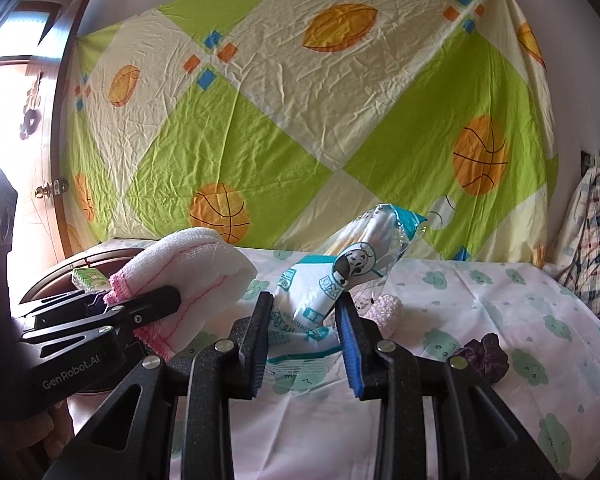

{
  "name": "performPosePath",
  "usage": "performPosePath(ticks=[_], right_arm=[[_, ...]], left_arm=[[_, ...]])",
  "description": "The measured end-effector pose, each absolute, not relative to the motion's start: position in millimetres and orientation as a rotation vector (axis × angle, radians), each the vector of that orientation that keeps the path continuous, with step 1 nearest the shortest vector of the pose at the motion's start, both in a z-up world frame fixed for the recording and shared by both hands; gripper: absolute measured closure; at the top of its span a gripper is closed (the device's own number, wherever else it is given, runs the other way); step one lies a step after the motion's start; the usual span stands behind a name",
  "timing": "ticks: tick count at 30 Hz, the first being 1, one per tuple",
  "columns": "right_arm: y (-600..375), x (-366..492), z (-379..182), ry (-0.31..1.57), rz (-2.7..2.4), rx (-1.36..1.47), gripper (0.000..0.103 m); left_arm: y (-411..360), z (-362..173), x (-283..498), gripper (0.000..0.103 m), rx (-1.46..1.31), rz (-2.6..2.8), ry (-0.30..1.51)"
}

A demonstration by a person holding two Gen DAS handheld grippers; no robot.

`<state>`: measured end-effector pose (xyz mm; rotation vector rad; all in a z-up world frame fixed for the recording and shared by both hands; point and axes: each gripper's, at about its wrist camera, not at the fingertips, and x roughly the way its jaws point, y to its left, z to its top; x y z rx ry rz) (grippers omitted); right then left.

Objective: Organize soft objects
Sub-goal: 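Carry the washcloth with the left tool while the right tool carries the packet over the tin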

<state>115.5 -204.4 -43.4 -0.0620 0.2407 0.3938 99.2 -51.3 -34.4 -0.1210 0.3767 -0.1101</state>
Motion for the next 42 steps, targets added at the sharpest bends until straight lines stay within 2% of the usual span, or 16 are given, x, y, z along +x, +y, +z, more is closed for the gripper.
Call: performPosePath(ticks=[42], right_arm=[[-190.3, 93.1, -39.6, 0.194, 0.463, -0.038, 0.069]], left_arm=[[-15.9, -27.4, 49.1, 0.08, -0.17, 0.007, 0.257]])
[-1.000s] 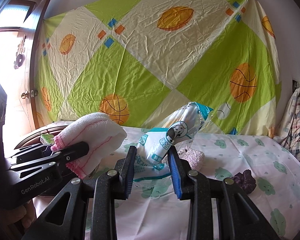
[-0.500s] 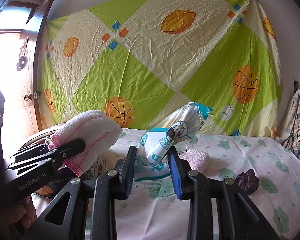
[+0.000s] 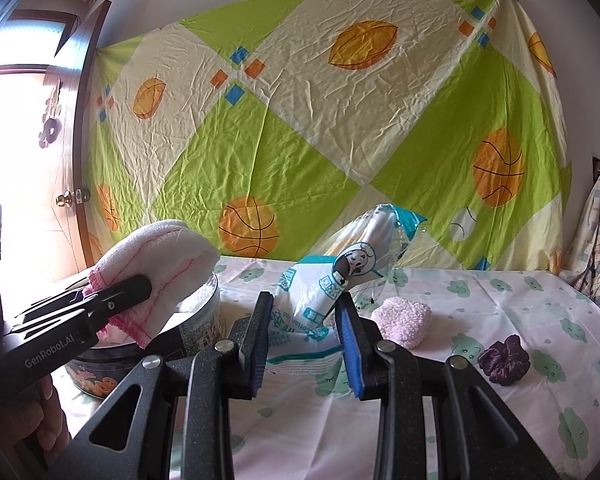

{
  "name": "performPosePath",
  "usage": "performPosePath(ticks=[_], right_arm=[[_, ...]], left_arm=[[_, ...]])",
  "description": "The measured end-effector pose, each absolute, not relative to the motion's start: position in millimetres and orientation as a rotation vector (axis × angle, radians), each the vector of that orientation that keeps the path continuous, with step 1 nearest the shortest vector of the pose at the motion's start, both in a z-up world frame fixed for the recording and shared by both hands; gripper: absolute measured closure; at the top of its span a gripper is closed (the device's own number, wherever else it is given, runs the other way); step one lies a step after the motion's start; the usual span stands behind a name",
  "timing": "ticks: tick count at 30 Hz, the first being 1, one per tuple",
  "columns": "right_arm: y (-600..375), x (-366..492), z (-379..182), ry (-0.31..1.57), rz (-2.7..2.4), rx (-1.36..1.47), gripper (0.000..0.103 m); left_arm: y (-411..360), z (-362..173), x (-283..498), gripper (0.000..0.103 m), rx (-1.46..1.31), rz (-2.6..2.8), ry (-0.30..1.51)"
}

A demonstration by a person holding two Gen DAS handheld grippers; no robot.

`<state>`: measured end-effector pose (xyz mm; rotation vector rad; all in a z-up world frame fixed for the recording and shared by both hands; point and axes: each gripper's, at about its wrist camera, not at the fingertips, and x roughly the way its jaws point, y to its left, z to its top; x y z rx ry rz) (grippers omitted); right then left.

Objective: Organize soft objects
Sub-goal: 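Carry the washcloth with the left tool while the right tool carries the packet over the tin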

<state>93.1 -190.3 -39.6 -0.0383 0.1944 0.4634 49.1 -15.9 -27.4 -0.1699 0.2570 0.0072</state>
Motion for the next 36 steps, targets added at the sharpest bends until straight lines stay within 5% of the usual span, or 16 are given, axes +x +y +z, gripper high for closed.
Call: performPosePath(ticks=[36], right_arm=[[-123.3, 84.4, -44.3, 0.22, 0.599, -0.107, 0.069]], left_arm=[[34.0, -28.7, 28.0, 0.08, -0.187, 0.099, 0.242]])
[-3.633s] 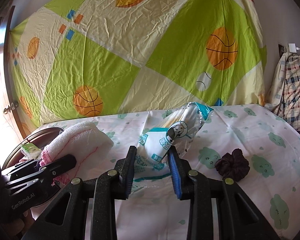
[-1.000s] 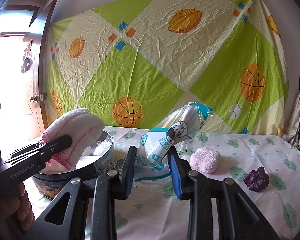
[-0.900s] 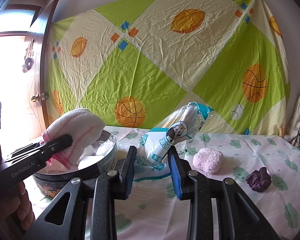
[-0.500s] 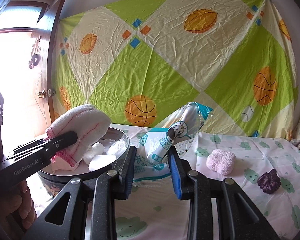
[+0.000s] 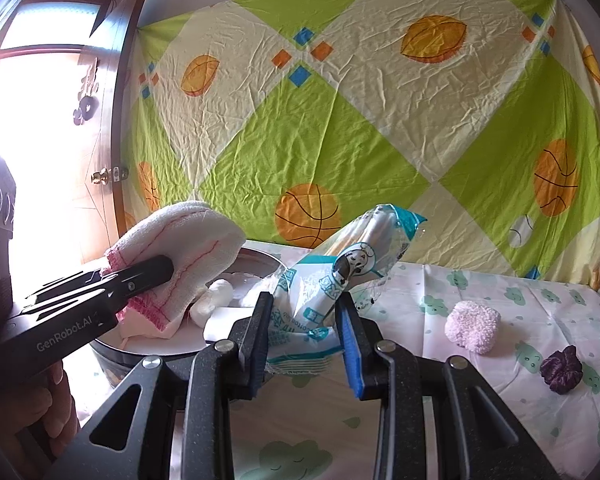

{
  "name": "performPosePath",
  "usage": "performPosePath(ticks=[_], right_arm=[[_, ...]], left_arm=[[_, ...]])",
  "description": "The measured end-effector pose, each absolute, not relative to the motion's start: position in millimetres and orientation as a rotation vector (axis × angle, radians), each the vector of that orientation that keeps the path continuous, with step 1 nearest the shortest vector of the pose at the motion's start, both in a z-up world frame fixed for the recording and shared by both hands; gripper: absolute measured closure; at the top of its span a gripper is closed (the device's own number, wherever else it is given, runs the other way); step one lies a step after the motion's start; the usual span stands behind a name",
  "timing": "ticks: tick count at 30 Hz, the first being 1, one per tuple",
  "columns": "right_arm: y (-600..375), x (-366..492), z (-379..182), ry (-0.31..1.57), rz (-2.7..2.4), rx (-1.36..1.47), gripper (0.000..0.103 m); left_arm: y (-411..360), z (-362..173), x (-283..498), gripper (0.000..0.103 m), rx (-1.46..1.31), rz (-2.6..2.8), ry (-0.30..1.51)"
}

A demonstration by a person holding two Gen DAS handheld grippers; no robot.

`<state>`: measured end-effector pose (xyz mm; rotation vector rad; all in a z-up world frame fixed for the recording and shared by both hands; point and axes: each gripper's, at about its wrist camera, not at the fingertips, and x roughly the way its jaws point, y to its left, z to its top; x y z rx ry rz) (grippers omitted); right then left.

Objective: Organize soft objects
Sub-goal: 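Carry the washcloth with the left tool while the right tool carries the packet over the tin, then open both tools to drop the washcloth and packet into the tin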

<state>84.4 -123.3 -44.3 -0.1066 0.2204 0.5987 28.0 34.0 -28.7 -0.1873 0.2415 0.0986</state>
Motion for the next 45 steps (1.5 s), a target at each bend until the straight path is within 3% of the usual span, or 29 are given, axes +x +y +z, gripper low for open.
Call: performPosePath(ticks=[18, 35, 38, 40, 42, 45], right_arm=[[-67.5, 99.5, -26.9, 0.268, 0.718, -0.146, 0.069], [-6.5, 139.5, -38.7, 0.427, 0.809, -0.208, 0.068], [-1.3, 143.4, -41.1, 0.444, 0.814, -0.213, 0.067], [-1.7, 146.0, -41.5, 0.447, 0.805, -0.208, 0.059], [-5.5, 146.7, -40.2, 0.446, 0.794, -0.2, 0.039], [-15.1, 142.9, -35.3, 0.429, 0.781, -0.185, 0.035]], left_arm=[[74.1, -25.7, 26.6, 0.08, -0.21, 0.161, 0.284], [137.7, -30.6, 47.2, 0.08, -0.258, 0.256, 0.43], [140.2, -30.3, 50.6, 0.069, -0.244, 0.269, 0.447], [141.0, -30.7, 52.7, 0.064, -0.237, 0.277, 0.459], [141.3, -32.0, 53.8, 0.039, -0.236, 0.283, 0.469], [141.1, -31.6, 51.7, 0.032, -0.24, 0.3, 0.462]])
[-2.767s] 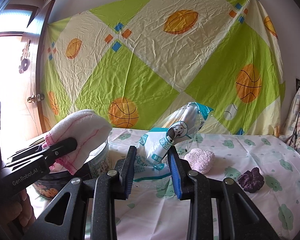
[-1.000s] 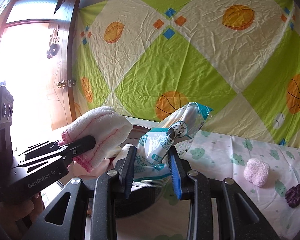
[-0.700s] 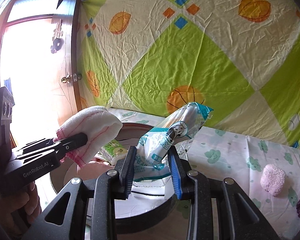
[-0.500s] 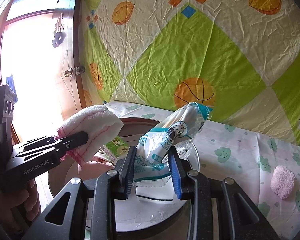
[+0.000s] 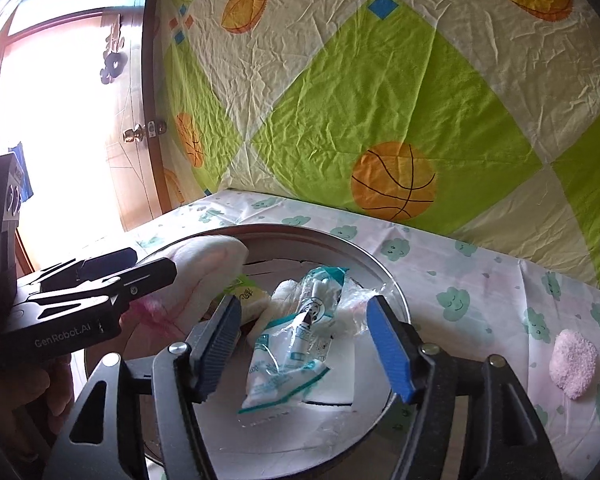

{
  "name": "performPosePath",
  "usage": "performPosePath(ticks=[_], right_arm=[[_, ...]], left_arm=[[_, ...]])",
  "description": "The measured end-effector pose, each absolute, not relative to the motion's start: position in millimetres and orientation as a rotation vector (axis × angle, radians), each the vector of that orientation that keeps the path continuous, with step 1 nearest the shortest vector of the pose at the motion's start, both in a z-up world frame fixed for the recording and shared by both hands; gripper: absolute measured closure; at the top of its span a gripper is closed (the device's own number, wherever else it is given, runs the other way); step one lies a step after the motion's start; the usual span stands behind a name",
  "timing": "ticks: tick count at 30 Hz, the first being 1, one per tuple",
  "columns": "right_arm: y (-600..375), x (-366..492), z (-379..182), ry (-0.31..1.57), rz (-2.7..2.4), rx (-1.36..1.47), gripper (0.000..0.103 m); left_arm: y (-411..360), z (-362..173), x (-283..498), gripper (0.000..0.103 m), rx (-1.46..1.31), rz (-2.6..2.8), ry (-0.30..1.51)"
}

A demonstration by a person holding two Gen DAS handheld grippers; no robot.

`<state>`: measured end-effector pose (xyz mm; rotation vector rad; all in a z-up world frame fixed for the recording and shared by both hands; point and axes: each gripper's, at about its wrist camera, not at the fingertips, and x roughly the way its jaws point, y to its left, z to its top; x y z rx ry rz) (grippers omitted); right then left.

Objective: Organize soft objects
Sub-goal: 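Open both tools to drop the washcloth and packet into the tin, then move both tools to the pink fuzzy sock and purple scrunchie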

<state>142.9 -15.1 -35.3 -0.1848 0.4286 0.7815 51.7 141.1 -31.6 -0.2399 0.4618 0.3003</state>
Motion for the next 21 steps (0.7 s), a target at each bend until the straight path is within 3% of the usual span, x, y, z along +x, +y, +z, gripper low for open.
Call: performPosePath(ticks=[6, 11, 15, 21], right_arm=[[-51.6, 135.5, -28.5, 0.411, 0.721, -0.178, 0.033], [-108.0, 139.4, -28.4, 0.386, 0.626, -0.168, 0.027], [-165.5, 154.2, -31.2, 0.391, 0.499, -0.146, 0.027], [-245.9, 182.9, -35.0, 0.43, 0.234, -0.09, 0.026]], left_arm=[[128.8, -25.0, 45.7, 0.018, -0.239, 0.288, 0.431], [96.6, -18.3, 51.0, 0.014, -0.204, 0.235, 0.416], [59.4, -14.5, 61.1, 0.005, -0.159, 0.163, 0.425], [-2.3, -13.2, 90.6, 0.005, -0.112, 0.031, 0.472]])
